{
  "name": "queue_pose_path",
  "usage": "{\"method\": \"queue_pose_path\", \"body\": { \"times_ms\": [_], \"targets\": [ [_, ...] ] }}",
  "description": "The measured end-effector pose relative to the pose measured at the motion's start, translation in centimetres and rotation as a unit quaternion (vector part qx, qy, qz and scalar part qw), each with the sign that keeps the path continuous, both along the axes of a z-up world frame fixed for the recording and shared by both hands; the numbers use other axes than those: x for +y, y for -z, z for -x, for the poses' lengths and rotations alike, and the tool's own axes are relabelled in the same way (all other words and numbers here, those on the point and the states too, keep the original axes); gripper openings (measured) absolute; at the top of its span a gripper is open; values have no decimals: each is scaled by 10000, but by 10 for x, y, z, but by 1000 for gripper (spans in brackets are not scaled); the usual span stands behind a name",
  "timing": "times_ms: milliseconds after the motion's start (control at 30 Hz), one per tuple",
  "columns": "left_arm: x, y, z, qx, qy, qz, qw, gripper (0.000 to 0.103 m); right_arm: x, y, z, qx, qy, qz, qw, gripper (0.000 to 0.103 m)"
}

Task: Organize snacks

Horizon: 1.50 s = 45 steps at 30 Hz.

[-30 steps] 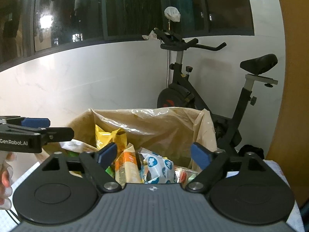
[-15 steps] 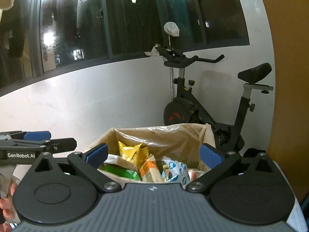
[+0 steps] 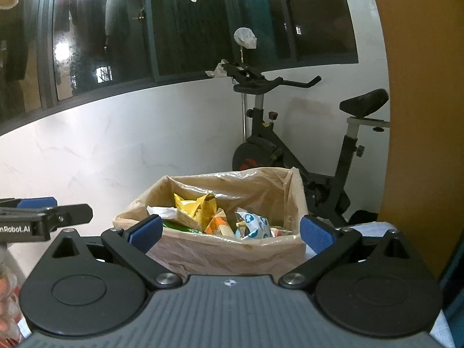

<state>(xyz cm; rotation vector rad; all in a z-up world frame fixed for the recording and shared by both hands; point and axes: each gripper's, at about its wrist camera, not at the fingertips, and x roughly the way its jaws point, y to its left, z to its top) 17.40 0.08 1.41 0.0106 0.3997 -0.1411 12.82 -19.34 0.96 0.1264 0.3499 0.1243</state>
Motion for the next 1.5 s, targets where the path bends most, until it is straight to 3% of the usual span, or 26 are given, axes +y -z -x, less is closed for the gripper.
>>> {"method": "queue_pose_path", "body": {
  "times_ms": [1500],
  "targets": [
    [-8,0,10,-24,-23,-45,10000,96,-2,-3,10,121,79,11,9999,103]
  ]
}}
